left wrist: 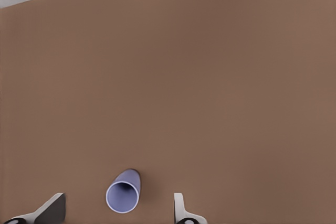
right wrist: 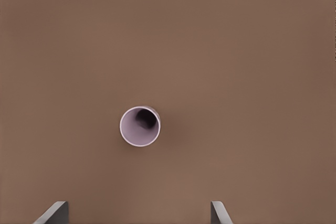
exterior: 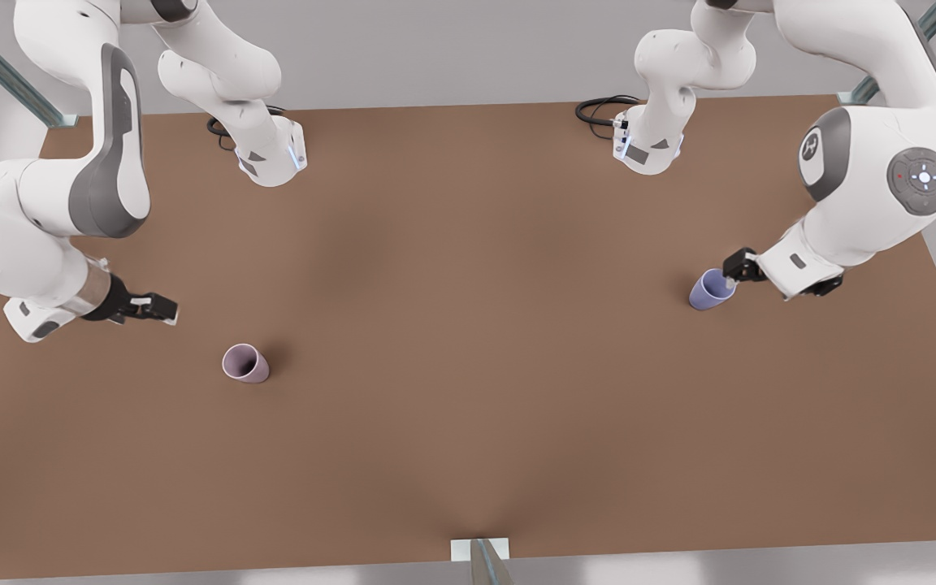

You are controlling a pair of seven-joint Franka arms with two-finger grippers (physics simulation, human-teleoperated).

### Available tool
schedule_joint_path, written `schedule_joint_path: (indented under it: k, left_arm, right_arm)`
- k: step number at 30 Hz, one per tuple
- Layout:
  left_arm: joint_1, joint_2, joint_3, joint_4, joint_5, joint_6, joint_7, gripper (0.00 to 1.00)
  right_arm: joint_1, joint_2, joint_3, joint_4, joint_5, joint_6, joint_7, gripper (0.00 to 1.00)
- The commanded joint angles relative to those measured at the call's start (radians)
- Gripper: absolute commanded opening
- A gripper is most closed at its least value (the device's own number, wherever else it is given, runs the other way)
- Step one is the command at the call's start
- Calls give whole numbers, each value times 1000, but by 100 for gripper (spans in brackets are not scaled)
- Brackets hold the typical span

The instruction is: Stack the cups, with the pink cup at the bottom and the purple cup at the top

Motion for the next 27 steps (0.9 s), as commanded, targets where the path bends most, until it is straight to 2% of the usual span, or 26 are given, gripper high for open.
schedule_joint_path:
  k: [1,7,11,19,21,27]
  left_arm:
    - [-2,1,1,2,2,53,41,100]
    - [0,27,34,3,3,-87,43,100]
    - [-2,37,34,0,19,-119,-49,100]
    - [-2,85,34,2,19,-84,-48,100]
    - [-2,88,34,-70,22,-21,-48,100]
    - [-2,143,34,-80,22,31,-48,100]
  right_arm:
    - [-3,0,0,-2,4,52,6,100]
    - [59,53,3,-27,1,117,6,100]
    - [86,98,3,-162,-1,331,9,100]
    - [34,211,-2,-167,1,425,-6,100]
    - [42,230,0,-167,4,425,-3,100]
    - [40,205,3,-245,19,405,-5,100]
